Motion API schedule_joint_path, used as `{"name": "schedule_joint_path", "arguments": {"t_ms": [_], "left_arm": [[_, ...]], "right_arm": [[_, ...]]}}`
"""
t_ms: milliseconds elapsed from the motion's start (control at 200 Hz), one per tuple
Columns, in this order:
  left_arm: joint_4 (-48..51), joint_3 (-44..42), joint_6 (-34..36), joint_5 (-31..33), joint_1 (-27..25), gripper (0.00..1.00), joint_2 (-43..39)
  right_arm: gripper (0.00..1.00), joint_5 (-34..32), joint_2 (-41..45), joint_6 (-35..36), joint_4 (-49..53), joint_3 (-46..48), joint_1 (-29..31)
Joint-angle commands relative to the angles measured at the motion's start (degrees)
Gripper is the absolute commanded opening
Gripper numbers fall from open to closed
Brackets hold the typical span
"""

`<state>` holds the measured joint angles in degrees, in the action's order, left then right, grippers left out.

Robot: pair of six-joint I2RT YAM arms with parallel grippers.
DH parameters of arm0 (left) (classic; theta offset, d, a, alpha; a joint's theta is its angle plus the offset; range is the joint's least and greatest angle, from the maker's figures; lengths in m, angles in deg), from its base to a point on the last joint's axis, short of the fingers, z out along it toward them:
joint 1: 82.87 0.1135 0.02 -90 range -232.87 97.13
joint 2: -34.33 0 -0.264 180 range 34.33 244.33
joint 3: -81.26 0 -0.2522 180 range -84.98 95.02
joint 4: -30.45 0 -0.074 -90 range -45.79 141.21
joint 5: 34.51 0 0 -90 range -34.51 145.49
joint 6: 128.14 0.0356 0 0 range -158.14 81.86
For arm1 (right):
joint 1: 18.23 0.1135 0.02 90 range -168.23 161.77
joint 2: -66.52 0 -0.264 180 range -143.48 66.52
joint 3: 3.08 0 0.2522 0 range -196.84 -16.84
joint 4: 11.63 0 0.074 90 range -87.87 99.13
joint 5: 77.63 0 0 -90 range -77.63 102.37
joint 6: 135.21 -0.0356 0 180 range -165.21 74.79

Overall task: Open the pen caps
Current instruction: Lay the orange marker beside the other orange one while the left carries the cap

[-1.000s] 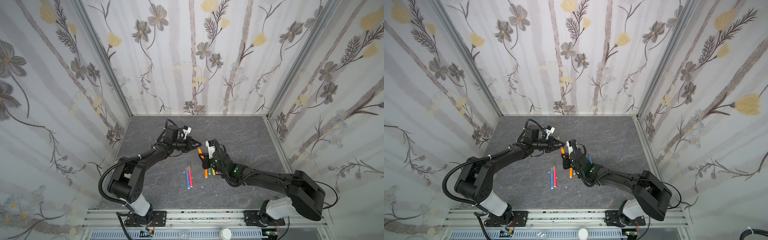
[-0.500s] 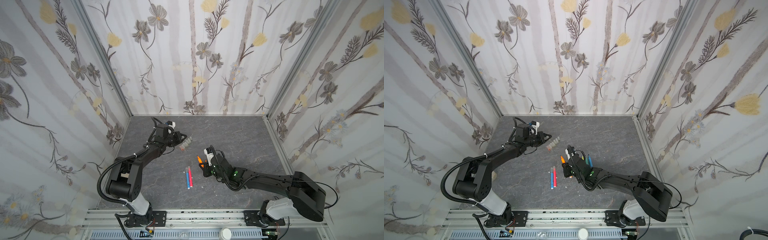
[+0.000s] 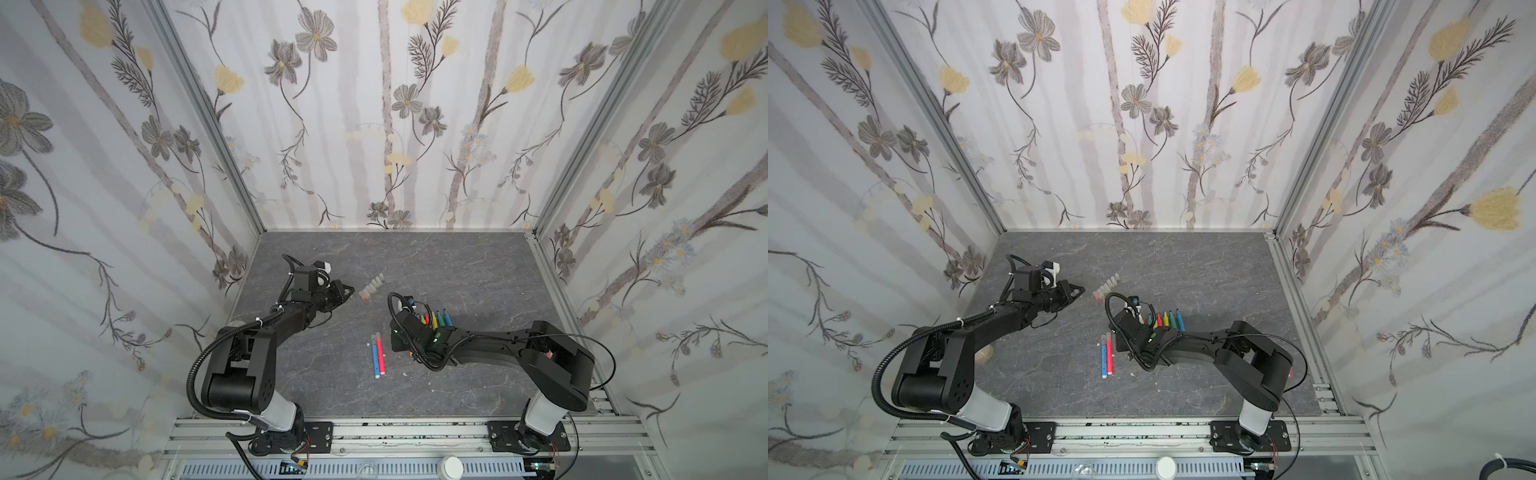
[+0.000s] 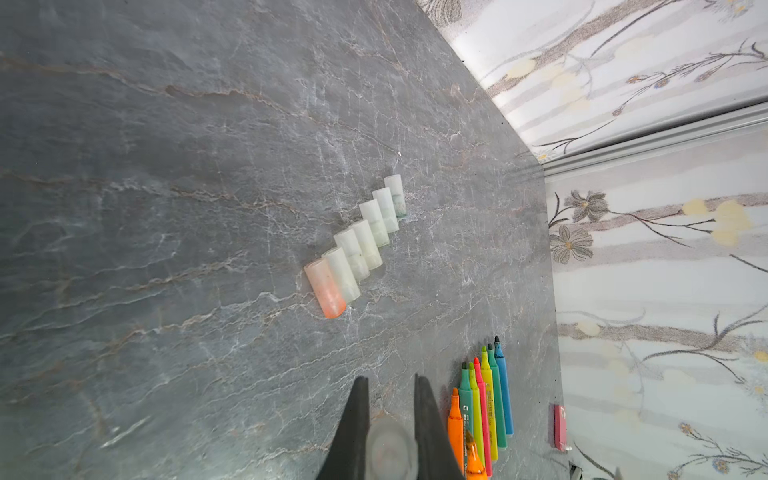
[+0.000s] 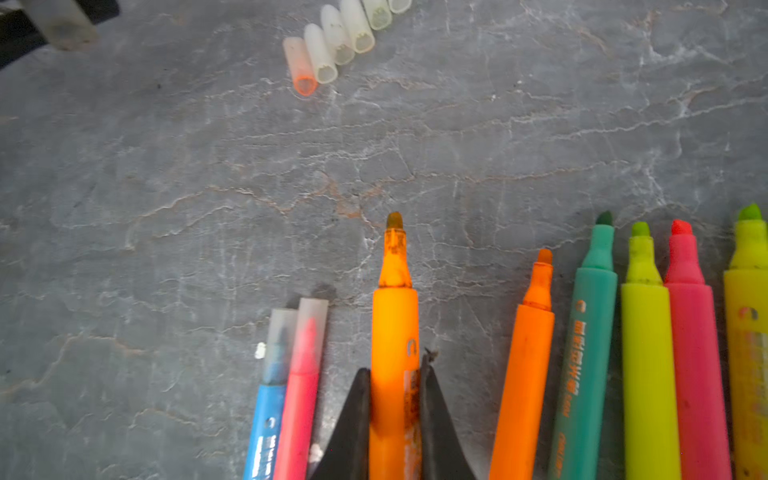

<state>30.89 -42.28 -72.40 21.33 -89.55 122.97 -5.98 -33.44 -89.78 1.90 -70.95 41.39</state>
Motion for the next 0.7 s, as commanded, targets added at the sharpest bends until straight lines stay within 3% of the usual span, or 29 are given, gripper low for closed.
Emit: {"name": "schedule_joint_path", "arguments": {"t_ms": [0,455,695], "left_arm": [[-2.99,-0.93,0.76,-0.36,0.17,0.0,-0.4],[-4.99,-3.23,1.31,0.62,0.17,0.0,2.9],[-6.89,-3.59,1.08,0.91,0.13,0.0,6.11]], "right_arm": [[0.02,-2.33,-1.17,-2.18,1.01,-0.2,0.22],[0.09,-5.07,-5.03,-3.54,3.64,-1.18,1.29],[0.18,-6.46,-4.63,-3.78,4.91,-1.0,1.73]]}}
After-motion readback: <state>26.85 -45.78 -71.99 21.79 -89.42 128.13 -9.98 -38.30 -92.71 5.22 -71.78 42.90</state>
